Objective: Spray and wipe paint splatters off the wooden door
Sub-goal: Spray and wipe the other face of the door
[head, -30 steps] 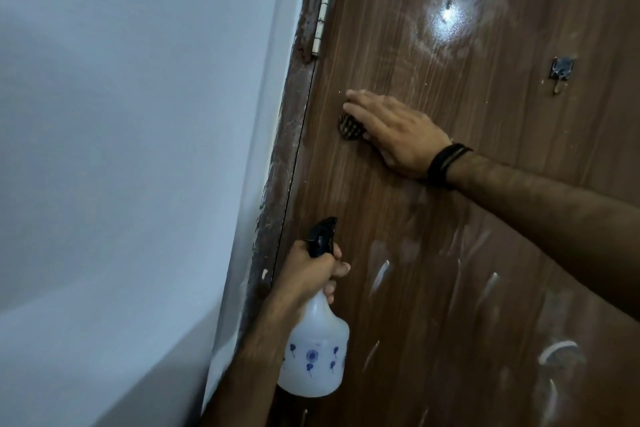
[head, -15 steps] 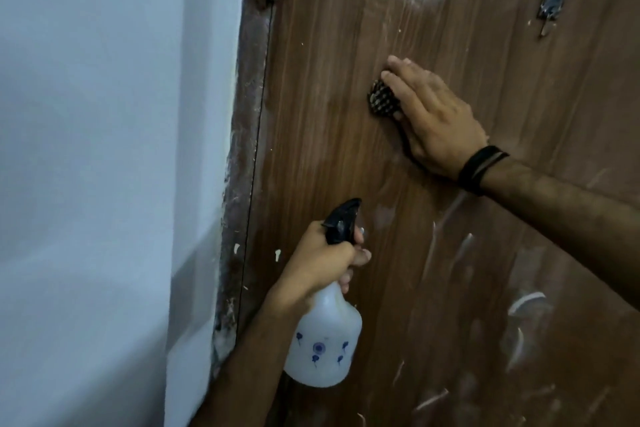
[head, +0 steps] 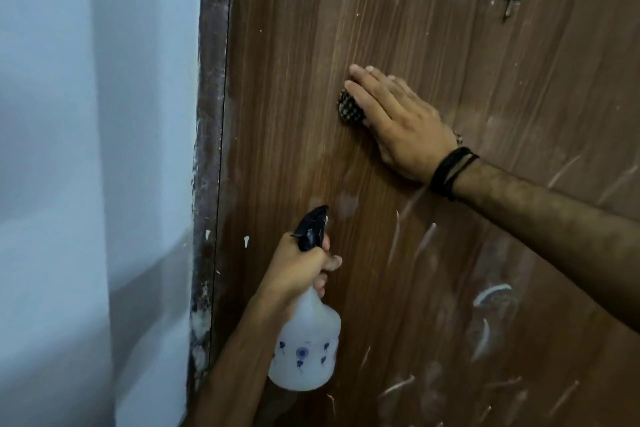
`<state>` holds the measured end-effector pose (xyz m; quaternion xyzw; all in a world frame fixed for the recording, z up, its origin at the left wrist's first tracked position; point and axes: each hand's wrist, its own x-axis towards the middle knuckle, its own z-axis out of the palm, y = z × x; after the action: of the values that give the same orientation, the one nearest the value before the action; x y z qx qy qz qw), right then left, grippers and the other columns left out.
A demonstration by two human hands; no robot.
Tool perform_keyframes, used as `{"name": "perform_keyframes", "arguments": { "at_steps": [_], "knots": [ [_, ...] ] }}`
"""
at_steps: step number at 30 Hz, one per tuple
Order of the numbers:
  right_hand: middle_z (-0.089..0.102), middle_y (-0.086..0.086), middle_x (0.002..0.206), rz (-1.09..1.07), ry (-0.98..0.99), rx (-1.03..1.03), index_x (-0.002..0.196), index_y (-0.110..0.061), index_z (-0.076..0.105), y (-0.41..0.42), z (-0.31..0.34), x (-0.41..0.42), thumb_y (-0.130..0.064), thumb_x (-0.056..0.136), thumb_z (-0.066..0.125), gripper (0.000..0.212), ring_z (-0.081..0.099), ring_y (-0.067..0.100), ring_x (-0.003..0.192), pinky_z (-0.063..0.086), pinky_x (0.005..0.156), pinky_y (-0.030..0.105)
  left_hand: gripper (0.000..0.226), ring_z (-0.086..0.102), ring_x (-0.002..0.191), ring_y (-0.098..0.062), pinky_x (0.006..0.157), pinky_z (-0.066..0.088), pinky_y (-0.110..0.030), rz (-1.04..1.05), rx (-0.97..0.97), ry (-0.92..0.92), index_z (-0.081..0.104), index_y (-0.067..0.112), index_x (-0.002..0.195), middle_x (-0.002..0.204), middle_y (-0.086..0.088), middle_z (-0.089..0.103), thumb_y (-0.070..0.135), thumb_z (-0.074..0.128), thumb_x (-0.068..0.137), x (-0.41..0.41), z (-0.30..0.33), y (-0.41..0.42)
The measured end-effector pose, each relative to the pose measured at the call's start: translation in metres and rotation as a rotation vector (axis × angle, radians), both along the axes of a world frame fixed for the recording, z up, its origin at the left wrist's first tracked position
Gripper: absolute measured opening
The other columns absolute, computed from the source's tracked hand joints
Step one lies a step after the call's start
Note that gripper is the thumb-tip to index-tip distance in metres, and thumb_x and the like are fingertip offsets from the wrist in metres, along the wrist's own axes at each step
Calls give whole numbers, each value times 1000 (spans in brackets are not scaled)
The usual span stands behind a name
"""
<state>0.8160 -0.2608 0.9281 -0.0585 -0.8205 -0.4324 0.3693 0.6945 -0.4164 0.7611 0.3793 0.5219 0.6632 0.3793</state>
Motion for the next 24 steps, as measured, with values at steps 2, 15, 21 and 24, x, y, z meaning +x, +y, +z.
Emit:
{"name": "perform_keyframes", "arguments": {
  "at_steps": [2,15,21,24],
  "knots": [
    [19,13,164,9,-19,11,156,-7,24,2,-19,-4,-8,100,49,61,18,29,151,18,123,43,21,46,46,-10,48,44,-26,19,-31,25,57,13,93,58,5,58,-7,63,88,2,-9,1],
    [20,16,163,13,-137,-13,155,-5,24,-4,-26,-1,-1,90,45,69,20,32,150,15,122,43,19,47,49,-11,50,45,-25,155,-34,-24,61,9,101,62,4,59,-3,66,87,25,-47,-13],
    [18,19,163,3,-319,140,156,-4,23,-2,-67,-5,-8,91,42,68,22,33,149,18,121,44,19,47,47,-10,48,44,-26,245,-48,-20,61,8,100,73,-4,62,-4,66,86,38,-48,-17],
    [19,19,162,14,-361,158,155,-4,24,1,-78,-4,-13,88,43,70,24,33,149,20,120,43,18,47,46,-9,47,44,-25,282,-51,-25,61,10,97,86,-12,63,-5,65,86,45,-49,-16]
  ]
}}
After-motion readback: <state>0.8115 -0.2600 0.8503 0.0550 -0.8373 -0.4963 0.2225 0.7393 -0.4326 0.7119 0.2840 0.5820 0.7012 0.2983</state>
